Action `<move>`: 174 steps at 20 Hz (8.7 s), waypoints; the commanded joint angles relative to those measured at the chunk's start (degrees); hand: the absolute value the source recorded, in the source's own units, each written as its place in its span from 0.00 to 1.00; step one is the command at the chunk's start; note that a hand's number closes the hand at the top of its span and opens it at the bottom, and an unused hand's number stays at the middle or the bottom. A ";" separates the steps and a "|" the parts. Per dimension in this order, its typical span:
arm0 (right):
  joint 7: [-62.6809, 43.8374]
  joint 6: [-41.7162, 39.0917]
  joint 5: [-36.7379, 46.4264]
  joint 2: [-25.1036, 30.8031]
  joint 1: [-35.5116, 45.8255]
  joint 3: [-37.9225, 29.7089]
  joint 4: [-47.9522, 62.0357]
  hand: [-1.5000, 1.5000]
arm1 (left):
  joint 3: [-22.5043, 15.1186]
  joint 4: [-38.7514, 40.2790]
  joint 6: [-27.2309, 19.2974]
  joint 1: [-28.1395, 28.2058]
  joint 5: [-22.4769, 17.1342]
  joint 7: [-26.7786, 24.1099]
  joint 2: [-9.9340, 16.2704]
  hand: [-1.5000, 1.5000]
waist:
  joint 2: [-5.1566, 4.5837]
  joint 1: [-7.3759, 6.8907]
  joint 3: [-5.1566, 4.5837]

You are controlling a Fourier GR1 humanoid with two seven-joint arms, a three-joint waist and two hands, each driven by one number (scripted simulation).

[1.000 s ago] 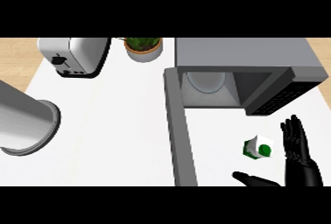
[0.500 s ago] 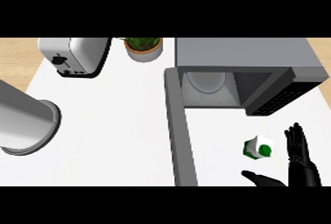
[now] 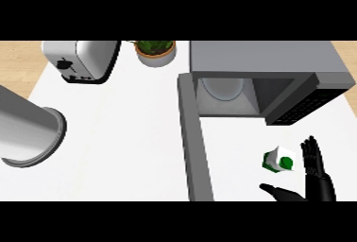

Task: Pick up the milk, place it into the microwave and close the microwave

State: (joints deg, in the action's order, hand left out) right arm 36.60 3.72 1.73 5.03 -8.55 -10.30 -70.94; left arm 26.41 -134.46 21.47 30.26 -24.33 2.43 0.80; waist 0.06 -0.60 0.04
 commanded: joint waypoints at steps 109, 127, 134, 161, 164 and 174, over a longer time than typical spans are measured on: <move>-3.88 41.12 26.48 7.95 71.34 3.54 65.47 0.00 | 5.49 9.43 9.68 -11.29 -3.19 3.38 4.27 0.00 | -3.74 -7.24 0.32; 8.33 18.98 15.00 4.13 69.50 -6.95 63.12 0.00 | -3.26 11.91 16.14 -13.84 0.92 0.88 2.31 0.00 | -2.35 -4.66 0.20; 11.06 10.94 11.53 2.87 65.04 -9.90 64.24 0.00 | -9.72 8.34 12.76 -15.91 4.30 5.73 -0.52 1.00 | -1.39 -2.33 0.15; 16.80 -13.54 6.34 1.98 24.95 -3.31 34.32 0.00 | -36.78 18.14 -0.03 -24.82 21.77 5.81 -0.80 1.00 | 0.53 2.60 -0.16; 12.07 -15.10 5.27 3.15 23.21 -2.64 27.20 0.00 | -40.79 21.76 -1.42 -31.96 27.18 6.28 -0.80 1.00 | 0.46 2.83 -0.16; 10.17 -22.08 1.23 6.86 7.52 -2.01 7.21 0.00 | -51.83 52.21 -10.54 -43.96 33.45 -6.07 -0.80 1.00 | -0.13 2.60 -0.12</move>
State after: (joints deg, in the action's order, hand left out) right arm 47.05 -15.81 3.95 9.88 3.01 -12.40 -58.14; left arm -22.69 -94.14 14.45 -7.38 7.18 0.19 0.05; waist 0.25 2.18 -0.12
